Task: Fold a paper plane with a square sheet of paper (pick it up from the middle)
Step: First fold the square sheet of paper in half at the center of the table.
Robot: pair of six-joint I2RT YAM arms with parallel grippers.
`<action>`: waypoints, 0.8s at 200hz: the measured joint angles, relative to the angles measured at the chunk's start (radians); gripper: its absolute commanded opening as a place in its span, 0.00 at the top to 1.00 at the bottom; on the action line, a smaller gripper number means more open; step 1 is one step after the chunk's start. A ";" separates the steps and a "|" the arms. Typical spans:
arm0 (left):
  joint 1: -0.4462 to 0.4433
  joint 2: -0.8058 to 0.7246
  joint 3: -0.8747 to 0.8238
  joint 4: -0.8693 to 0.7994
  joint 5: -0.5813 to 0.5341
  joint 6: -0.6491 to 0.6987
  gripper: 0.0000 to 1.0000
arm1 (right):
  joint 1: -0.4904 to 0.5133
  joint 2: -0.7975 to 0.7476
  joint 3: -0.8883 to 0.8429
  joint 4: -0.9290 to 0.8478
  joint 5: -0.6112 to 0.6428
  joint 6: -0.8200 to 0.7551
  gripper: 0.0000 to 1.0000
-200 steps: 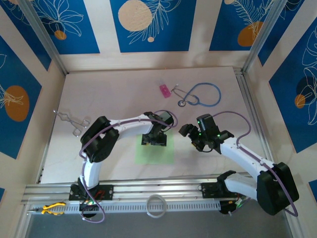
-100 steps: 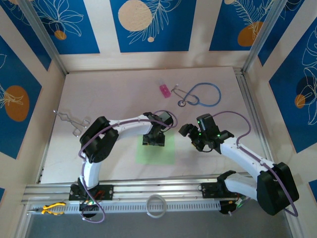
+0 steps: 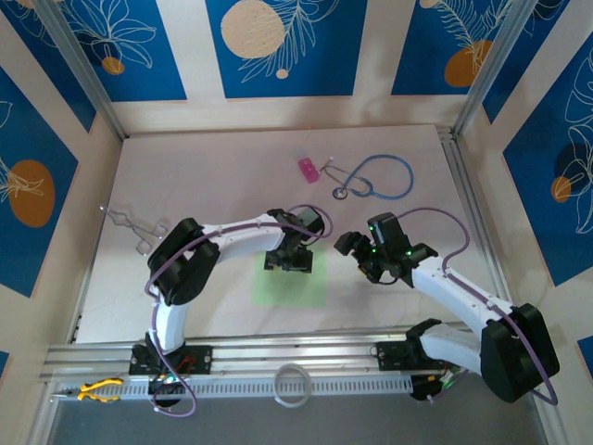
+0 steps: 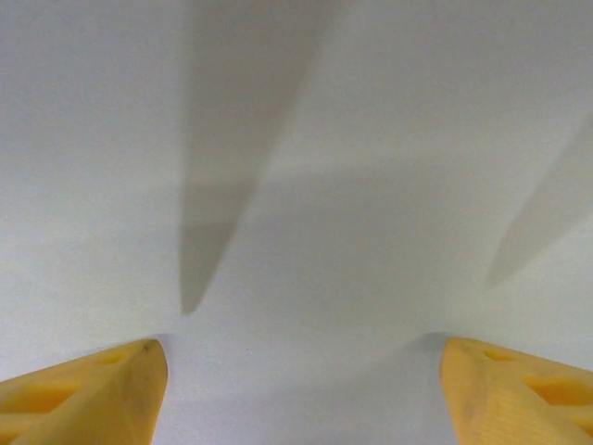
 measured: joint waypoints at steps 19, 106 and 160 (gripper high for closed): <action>0.000 0.000 0.005 0.000 0.000 0.000 0.19 | 0.000 0.000 0.000 0.000 0.000 0.000 0.12; 0.000 0.021 0.002 0.007 0.010 -0.008 0.20 | 0.000 0.000 0.000 0.000 0.000 0.000 0.12; 0.000 0.021 -0.001 0.005 0.000 -0.008 0.25 | 0.000 0.000 0.000 0.000 0.000 0.000 0.12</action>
